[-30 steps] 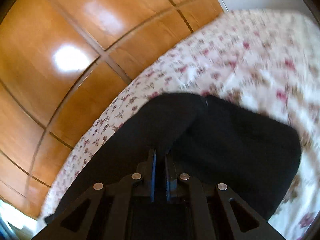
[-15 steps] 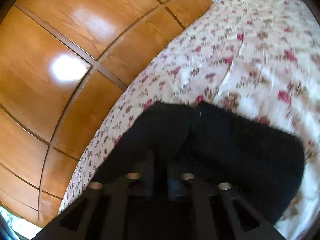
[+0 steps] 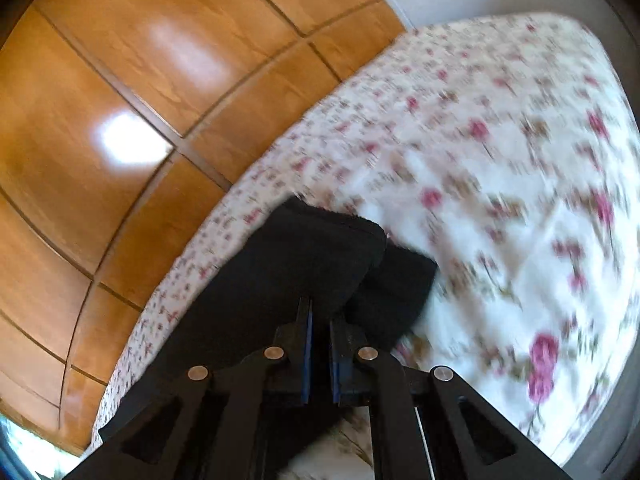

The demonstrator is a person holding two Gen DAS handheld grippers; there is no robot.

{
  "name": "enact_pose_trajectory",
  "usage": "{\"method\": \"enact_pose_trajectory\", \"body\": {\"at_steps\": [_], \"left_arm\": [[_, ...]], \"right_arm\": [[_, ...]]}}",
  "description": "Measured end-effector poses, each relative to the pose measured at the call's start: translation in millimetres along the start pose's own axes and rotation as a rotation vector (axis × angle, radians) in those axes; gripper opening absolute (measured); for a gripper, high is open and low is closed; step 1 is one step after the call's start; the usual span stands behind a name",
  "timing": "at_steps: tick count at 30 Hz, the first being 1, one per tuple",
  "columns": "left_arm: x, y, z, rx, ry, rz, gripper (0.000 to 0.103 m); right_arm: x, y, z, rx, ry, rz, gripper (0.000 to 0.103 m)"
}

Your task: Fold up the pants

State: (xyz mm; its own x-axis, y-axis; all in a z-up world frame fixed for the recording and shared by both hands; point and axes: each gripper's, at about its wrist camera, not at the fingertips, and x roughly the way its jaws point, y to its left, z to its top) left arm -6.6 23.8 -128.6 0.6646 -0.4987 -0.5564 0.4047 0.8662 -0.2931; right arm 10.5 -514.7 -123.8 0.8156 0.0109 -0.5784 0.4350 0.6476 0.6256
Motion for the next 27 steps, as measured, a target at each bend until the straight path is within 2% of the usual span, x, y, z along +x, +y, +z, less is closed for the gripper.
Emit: {"method": "enact_pose_trajectory", "body": {"at_steps": [4, 6, 7, 9, 12, 14, 17, 20, 23, 27], "left_arm": [[-0.1, -1.1, -0.1, 0.004, 0.003, 0.015, 0.016], [1.0, -6.8, 1.0, 0.03, 0.007, 0.044, 0.016], [1.9, -10.9, 1.5, 0.052, 0.01, 0.061, 0.016], [3.6, -17.5, 2.7, 0.088, 0.024, 0.088, 0.016], [0.6, -19.9, 6.6, 0.093, 0.023, 0.093, 0.012], [-4.5, -20.8, 11.3, 0.092, 0.007, 0.1, 0.01], [-25.4, -32.1, 21.1, 0.134, -0.07, 0.097, 0.009], [-46.7, -39.8, 26.0, 0.161, -0.126, 0.079, 0.009], [-44.7, -36.3, 17.8, 0.159, -0.089, 0.061, 0.009], [-35.8, -38.6, -3.0, 0.182, -0.027, 0.064, 0.009]], "right_arm": [[-2.5, 4.1, 6.7, -0.013, -0.013, 0.041, 0.009], [-1.2, 2.6, 9.2, 0.019, -0.012, 0.056, 0.02], [0.3, 0.4, 9.4, 0.041, -0.012, 0.075, 0.03], [4.4, 2.0, 9.1, 0.053, -0.006, 0.07, 0.031], [6.5, 8.1, 9.8, 0.03, -0.008, 0.07, 0.029], [6.2, 14.7, 12.8, -0.013, -0.016, 0.035, 0.007], [-5.8, 15.8, 21.9, 0.008, -0.046, 0.082, 0.007], [-25.9, 20.1, 29.6, -0.024, -0.091, 0.112, 0.007], [-33.0, 17.2, 26.6, -0.047, -0.086, 0.09, 0.007], [-19.6, -9.2, 11.1, 0.006, -0.006, 0.016, 0.007]]}}
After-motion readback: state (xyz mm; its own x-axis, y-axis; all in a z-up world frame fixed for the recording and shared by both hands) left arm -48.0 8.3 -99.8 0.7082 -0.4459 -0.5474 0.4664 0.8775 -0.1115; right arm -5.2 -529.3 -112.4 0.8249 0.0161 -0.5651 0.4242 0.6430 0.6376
